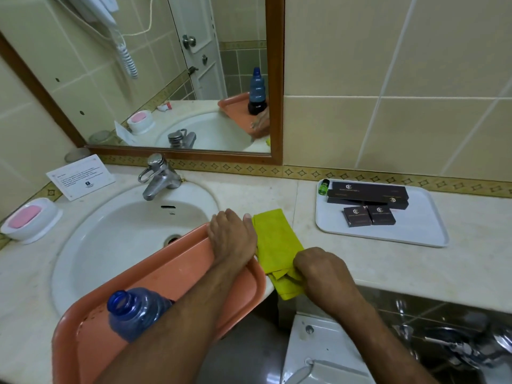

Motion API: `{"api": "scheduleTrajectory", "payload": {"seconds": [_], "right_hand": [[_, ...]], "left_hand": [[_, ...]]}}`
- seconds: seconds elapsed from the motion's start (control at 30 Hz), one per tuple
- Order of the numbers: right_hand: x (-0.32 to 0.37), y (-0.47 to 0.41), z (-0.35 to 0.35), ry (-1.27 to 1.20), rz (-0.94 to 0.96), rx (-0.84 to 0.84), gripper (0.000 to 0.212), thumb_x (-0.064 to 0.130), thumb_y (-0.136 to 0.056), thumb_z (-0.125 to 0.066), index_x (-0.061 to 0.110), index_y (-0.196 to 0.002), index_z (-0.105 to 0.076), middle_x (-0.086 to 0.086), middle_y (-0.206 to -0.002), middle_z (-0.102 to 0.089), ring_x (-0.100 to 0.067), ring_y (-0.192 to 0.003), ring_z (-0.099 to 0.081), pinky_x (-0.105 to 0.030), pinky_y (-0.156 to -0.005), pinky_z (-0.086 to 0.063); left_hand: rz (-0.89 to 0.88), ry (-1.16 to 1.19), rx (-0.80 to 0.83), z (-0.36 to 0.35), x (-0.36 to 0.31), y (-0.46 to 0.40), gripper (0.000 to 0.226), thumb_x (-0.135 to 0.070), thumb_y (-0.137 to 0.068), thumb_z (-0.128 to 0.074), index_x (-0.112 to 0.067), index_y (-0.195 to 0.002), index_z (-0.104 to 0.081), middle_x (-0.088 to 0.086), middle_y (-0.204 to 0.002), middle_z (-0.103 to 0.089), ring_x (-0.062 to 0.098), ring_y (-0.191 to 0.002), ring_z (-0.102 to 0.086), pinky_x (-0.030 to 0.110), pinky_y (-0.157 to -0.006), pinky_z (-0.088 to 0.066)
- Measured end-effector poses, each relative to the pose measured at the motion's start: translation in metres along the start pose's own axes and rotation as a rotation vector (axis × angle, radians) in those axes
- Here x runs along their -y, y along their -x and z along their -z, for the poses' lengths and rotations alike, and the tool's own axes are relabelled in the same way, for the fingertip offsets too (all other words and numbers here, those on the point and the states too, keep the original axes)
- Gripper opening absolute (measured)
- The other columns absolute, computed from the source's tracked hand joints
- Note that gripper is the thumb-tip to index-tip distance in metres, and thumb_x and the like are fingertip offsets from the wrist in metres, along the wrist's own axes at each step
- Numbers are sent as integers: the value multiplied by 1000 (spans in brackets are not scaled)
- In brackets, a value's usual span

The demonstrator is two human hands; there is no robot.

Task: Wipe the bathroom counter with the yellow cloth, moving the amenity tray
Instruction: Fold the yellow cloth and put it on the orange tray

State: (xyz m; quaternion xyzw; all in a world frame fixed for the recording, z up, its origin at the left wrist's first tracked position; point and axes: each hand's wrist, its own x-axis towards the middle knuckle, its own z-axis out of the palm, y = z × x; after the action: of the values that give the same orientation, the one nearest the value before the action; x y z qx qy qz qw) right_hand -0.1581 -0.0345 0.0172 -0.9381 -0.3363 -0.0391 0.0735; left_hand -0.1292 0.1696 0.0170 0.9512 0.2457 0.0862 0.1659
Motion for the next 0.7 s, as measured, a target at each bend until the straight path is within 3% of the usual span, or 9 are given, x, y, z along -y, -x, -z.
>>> {"api": "scheduleTrajectory", "payload": {"seconds": [0.07,0.13,0.23,0.3,0.43,0.5,0.57,0.63,0.7], "right_hand": [[5,9,-5,23,2,-34,35,7,-29,-85,15,-50,-59,-4,-55,-61,-29,-51,-60,-27,-38,-43],[10,17,-14,46,-30,-42,26,10,-37,-83,15,-50,-61,-5,-59,-62,-30,-56,-60,-31,-40,-44],[16,27,-26,22,-189,-3,22,10,-35,-83,11,-46,-64,-10,-76,-69,-34,-58,-60,-33,-41,-45],[20,33,-35,-47,-253,-13,18,15,-43,-83,10,-47,-66,-11,-92,-71,-34,-63,-61,-35,-47,-47],[11,31,-37,-578,-547,-357,4,18,-74,-71,15,-77,-68,-5,-92,-65,-33,-86,-61,-39,-75,-50],[-2,20,-30,-846,-728,-430,49,17,-73,-85,11,-116,-63,-5,-112,-62,-28,-103,-59,-41,-89,-49],[-14,9,-20,-1111,-720,-270,85,21,-69,-90,15,-140,-45,3,-130,-52,-19,-115,-51,-40,-97,-48],[-23,0,-11,-1342,-567,-69,73,22,-69,-88,15,-133,-55,3,-129,-63,-22,-116,-59,-36,-93,-54],[-25,-3,-4,-1479,-465,47,50,24,-68,-82,9,-114,-70,-4,-109,-77,-28,-106,-69,-27,-79,-58]], "left_hand": [[-89,-35,92,-4,-11,-17,45,-41,-95,-40,-3,-115,-55,19,-121,-59,36,-114,-52,47,-99,-42],[-153,-101,234,-10,-21,-30,43,-42,-92,-45,-6,-115,-54,17,-120,-60,36,-111,-54,45,-93,-44],[-148,-194,362,-17,-28,-42,44,-44,-87,-53,-11,-116,-56,12,-122,-58,33,-110,-54,45,-91,-44],[-139,-154,422,-14,-29,-48,34,-38,-84,-60,-11,-104,-62,11,-113,-63,30,-100,-58,41,-83,-48],[-306,25,631,25,-43,-57,18,-29,-83,-66,-12,-87,-61,8,-93,-63,23,-81,-58,31,-61,-45],[-404,130,723,57,-51,-52,16,-29,-84,-66,-15,-88,-62,3,-89,-61,21,-81,-58,34,-62,-49],[-480,190,814,86,-58,-44,13,-27,-85,-66,-15,-88,-63,3,-86,-62,20,-79,-58,39,-67,-50],[-483,275,891,110,-61,-39,12,-22,-87,-66,-11,-88,-62,8,-83,-62,23,-76,-57,42,-66,-47],[-453,377,913,133,-60,-39,8,-17,-88,-65,-10,-89,-62,11,-85,-63,25,-77,-60,43,-68,-48]]}}
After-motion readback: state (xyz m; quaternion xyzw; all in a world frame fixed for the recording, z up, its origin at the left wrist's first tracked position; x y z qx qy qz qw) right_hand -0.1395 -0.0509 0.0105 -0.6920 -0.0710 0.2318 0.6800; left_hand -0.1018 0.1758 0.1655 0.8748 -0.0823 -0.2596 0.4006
